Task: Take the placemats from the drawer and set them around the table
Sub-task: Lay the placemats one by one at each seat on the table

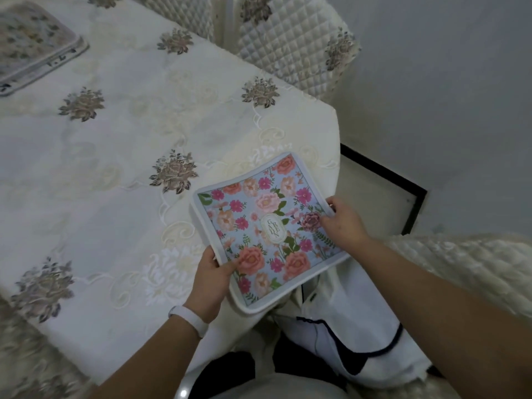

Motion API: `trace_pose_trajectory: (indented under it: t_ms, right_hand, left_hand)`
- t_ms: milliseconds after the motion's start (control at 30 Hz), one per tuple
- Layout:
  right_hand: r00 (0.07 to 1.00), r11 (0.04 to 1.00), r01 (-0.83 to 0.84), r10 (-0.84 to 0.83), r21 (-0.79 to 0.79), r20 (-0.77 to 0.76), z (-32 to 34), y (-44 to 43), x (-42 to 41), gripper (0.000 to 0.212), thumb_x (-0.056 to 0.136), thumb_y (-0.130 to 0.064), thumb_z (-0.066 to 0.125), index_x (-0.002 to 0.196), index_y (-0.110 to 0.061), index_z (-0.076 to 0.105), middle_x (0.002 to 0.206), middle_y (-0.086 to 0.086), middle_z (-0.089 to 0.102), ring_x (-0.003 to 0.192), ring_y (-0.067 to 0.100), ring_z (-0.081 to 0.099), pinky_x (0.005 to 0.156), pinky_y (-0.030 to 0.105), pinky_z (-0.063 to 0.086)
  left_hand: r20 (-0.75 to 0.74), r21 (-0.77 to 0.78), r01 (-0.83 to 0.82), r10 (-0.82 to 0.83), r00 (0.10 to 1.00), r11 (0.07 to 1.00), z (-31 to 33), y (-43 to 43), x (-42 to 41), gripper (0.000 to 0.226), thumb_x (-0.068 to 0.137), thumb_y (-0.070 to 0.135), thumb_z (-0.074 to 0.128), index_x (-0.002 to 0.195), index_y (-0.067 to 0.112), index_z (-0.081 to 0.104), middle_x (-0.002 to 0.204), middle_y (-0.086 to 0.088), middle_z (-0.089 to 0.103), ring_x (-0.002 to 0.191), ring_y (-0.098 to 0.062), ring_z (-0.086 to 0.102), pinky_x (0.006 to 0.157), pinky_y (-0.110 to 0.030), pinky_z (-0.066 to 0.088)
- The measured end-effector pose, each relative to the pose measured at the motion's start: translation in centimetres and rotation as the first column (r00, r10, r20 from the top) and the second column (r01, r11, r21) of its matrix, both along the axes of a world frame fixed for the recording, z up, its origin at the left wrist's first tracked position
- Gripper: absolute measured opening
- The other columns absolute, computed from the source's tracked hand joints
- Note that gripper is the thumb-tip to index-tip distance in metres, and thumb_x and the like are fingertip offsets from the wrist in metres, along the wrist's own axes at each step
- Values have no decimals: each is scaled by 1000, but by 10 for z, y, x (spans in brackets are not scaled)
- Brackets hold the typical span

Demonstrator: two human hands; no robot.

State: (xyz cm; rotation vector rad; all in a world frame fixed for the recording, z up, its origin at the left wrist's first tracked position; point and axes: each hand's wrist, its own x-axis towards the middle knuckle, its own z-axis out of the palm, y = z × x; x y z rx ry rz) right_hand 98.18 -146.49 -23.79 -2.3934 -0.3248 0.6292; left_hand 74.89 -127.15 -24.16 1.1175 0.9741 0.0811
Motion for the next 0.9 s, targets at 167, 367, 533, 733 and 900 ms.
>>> trace_pose_trajectory:
  t_ms: [167, 367, 533, 733, 900]
  right_hand:
    - [995, 995, -96, 96, -7, 35, -11, 10, 28, 13, 89, -17, 58, 96, -26, 52, 80, -7, 56, 68, 13, 55, 53, 27, 39]
    - [980, 983, -183, 183, -8, 74, -13, 25, 52, 13, 90, -20, 59, 97, -28, 52, 78, -14, 54, 66, 1, 51, 51, 24, 35]
    - [970, 974, -224, 225, -21, 95, -15, 44, 65, 20, 91, -23, 59, 111, -21, 56, 91, -5, 59, 76, 19, 56, 63, 30, 39]
    - [957, 959, -277, 281, -58, 77, -18, 56, 72, 23, 91, -21, 58, 114, -20, 57, 99, 0, 60, 85, 22, 55, 70, 31, 42]
    - [954, 956, -291, 293, -29, 57, -15, 64, 71, 21, 92, -20, 57, 114, -20, 57, 102, 5, 63, 85, 25, 57, 67, 31, 40]
  left_hand:
    - [-20, -37, -82, 81, 997, 996, -6, -21, 6, 44, 91, 0, 66, 129, 21, 57, 119, -4, 72, 107, -29, 69, 89, -56, 56]
    - [-25, -25, -152, 152, 988, 988, -11, -30, 14, 46, 90, 1, 67, 129, 22, 57, 123, -4, 70, 112, -29, 67, 92, -57, 54]
    - [-58, 8, -173, 174, 983, 985, -14, -23, 19, 47, 92, -2, 62, 131, 25, 55, 126, -5, 68, 114, -30, 65, 94, -58, 52]
    - [-110, 16, -176, 176, 978, 984, -18, -20, 15, 42, 93, 3, 64, 114, 39, 60, 121, 1, 70, 109, -26, 67, 91, -54, 56]
    - [-121, 63, -189, 196, 973, 980, -18, -19, 12, 44, 92, 3, 64, 111, 42, 61, 122, 2, 69, 110, -24, 66, 91, -52, 56]
